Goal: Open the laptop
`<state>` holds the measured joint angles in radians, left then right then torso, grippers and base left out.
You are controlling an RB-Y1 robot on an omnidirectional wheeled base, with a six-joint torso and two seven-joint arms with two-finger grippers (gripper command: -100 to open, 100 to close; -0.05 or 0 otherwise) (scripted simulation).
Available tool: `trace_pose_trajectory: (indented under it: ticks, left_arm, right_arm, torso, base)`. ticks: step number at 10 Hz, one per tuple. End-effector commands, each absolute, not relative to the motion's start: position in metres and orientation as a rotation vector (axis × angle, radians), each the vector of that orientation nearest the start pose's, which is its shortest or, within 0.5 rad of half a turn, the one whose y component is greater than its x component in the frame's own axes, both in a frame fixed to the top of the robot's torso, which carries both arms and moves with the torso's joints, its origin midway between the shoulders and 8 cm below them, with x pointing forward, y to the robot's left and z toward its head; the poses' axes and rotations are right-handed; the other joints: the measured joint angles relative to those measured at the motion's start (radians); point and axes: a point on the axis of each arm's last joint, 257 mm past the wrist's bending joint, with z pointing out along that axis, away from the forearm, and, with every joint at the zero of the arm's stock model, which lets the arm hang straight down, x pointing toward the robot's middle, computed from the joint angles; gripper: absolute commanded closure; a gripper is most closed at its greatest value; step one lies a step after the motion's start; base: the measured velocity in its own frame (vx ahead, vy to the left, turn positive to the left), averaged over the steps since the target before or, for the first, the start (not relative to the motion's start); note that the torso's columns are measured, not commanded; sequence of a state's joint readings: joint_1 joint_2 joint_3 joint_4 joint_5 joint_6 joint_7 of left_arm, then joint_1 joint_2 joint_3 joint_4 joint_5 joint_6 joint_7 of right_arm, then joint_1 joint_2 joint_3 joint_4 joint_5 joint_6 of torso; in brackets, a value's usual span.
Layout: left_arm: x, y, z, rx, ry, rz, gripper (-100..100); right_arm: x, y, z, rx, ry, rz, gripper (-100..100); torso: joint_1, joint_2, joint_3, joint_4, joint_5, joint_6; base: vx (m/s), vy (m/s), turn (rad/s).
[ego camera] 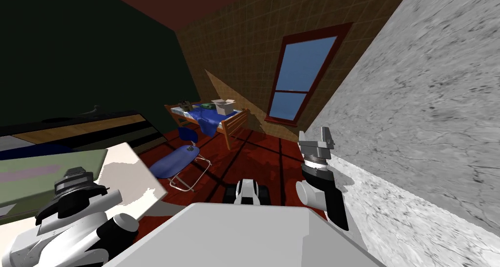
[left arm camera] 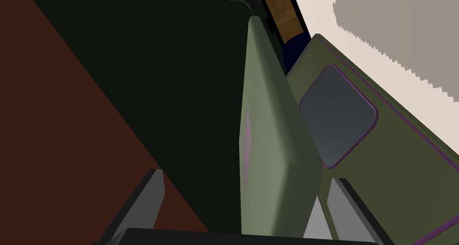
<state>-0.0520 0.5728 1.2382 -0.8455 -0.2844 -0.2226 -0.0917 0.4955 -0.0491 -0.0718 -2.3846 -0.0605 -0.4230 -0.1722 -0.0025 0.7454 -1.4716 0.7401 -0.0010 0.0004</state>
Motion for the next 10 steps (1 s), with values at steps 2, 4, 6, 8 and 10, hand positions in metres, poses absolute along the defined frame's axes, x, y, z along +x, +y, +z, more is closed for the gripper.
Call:
trace_pose_trajectory:
  ticks: [2,4,6,8,10]
  left_arm:
    - [0.183,0.890,-0.170,-1.396,0.632,0.121,-100]
    - [0.184,0.900,-0.153,-1.399,0.623,0.130,-100]
    - [0.182,0.895,-0.164,-1.404,0.628,0.128,0]
    - [0.181,0.895,-0.167,-1.408,0.631,0.130,0]
    - [0.181,0.894,-0.170,-1.413,0.632,0.130,0]
  right_arm:
    - [0.331,-0.298,0.060,0.683,0.548,1.445,0]
    - [0.331,-0.298,0.060,0.683,0.548,1.445,0]
    - [0.331,-0.298,0.060,0.683,0.548,1.445,0]
    - [0.331,-0.298,0.060,0.683,0.548,1.445,0]
    - [0.331,-0.298,0.060,0.683,0.548,1.445,0]
  torso:
    - [-0.001,-0.004,-0.003,0.000,-0.003,-0.001]
    - [-0.001,-0.009,-0.006,-0.002,-0.002,0.000]
    - [0.002,-0.010,-0.006,-0.002,0.000,0.000]
    - [0.002,-0.008,-0.005,-0.002,0.000,-0.001]
    - [0.001,-0.006,-0.004,-0.001,-0.001,0.000]
  base:
    - [-0.074,-0.047,-0.041]
    - [-0.049,-0.040,-0.043]
    - [-0.014,-0.013,-0.002]
    - [0.000,0.000,0.000]
    - [0.000,0.000,0.000]
